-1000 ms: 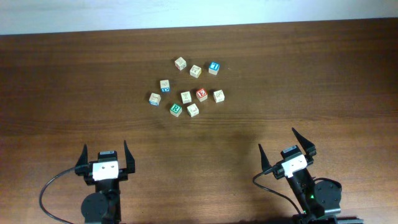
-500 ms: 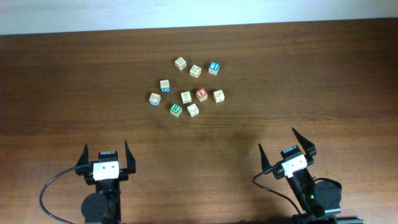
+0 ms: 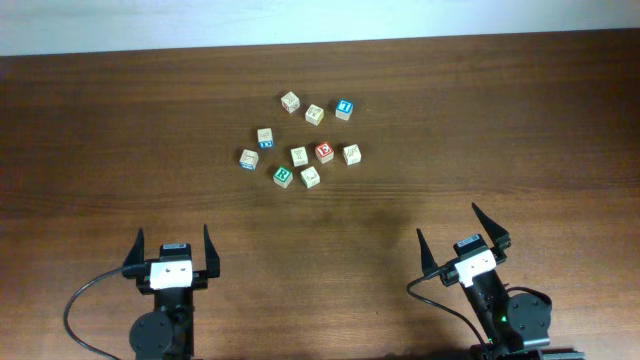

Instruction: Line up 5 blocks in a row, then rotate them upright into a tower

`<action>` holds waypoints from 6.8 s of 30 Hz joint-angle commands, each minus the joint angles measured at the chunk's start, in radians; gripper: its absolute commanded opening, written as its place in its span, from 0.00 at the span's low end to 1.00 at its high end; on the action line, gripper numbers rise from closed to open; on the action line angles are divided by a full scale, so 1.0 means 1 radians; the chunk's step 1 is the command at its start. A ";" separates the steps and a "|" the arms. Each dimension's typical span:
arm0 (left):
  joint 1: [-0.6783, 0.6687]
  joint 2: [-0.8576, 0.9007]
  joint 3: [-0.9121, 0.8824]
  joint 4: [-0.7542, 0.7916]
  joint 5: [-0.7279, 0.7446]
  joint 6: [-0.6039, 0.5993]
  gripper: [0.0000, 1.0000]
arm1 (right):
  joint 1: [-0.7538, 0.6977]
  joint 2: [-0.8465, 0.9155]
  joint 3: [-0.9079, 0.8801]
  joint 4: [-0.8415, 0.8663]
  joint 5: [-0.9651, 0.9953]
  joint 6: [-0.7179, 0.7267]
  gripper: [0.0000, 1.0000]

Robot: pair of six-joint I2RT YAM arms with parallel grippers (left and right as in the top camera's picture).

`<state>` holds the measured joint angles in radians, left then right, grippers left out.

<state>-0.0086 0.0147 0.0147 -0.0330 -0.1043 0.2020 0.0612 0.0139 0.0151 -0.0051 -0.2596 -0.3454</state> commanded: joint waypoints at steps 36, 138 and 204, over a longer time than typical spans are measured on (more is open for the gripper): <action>-0.003 0.620 0.499 -0.040 0.272 -0.032 0.99 | -0.003 0.116 0.357 -0.111 -0.003 0.032 0.98; -0.002 1.820 1.611 -0.934 0.081 -0.460 0.88 | 0.308 2.166 1.674 -0.719 0.147 0.531 0.50; -0.002 1.820 1.611 -0.933 0.081 -0.459 0.97 | 0.325 2.150 1.683 -1.282 0.046 0.590 0.46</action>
<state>-0.0093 1.8252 1.6108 -0.9657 -0.0124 -0.2481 0.3759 2.1777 1.6913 -1.2831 -0.2089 0.2394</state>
